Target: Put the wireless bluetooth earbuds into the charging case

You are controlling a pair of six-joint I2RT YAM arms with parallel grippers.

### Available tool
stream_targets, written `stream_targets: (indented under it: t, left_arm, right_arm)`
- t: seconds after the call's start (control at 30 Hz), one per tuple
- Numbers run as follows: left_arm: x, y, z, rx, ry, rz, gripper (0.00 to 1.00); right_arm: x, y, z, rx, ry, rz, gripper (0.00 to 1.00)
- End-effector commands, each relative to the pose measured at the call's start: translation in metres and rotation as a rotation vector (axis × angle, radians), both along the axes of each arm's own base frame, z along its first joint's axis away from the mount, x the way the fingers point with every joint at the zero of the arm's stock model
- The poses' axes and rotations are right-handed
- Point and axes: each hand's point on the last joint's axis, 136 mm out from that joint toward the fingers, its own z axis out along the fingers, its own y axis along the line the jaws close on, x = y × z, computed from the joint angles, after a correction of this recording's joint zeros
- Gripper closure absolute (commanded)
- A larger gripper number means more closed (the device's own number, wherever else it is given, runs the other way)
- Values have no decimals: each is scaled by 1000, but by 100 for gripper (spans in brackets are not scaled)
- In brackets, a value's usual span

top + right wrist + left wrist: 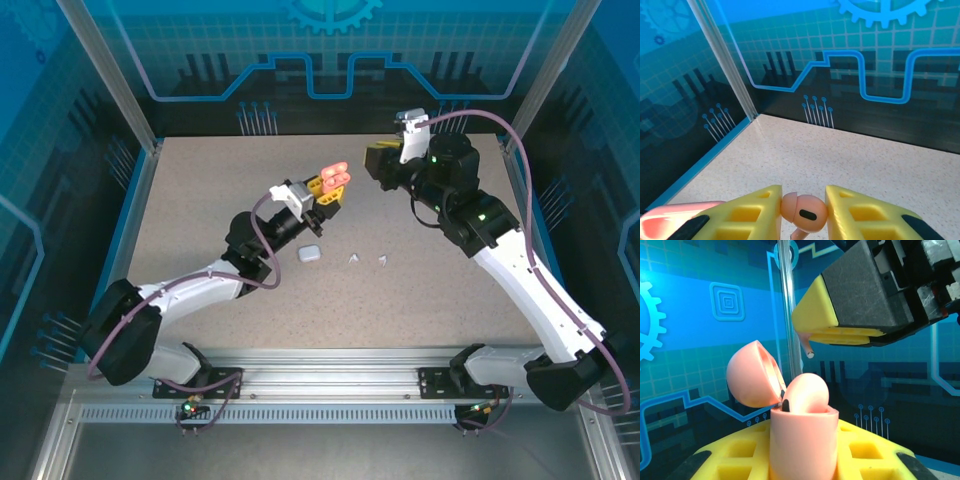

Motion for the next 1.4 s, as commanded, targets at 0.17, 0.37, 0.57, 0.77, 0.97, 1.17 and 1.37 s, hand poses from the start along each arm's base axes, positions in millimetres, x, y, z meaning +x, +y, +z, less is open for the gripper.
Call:
stream_targets:
  t: [0.17,0.37,0.57,0.77,0.97,1.17,1.37]
  left_arm:
    - [-4,-10,21,-41,-31,-51,100]
    - [-4,-11,23,-40,-38,-54,100]
    - [-3,-12,23,-36,-34,-54,100]
    - [-3,-13,22,-36,-32,-54,100]
    - [-2,-14,19,-32,-26,-57,100]
    - [-4,-16,20,-34,-30,-58,100]
    - [-5,-16,21,-34,-33,-61,100]
  right_arm:
    - [-17,12,25,42,-120,114,72]
    - [-24,19,14,41,-103,153,72]
    - [-29,25,5,40,-81,180,72]
    - [-31,29,5,47,-78,197,72]
    - [-34,33,7,48,-86,215,72]
    - [-33,35,1,31,-76,218,72]
    - [-29,37,-8,18,-58,215,72]
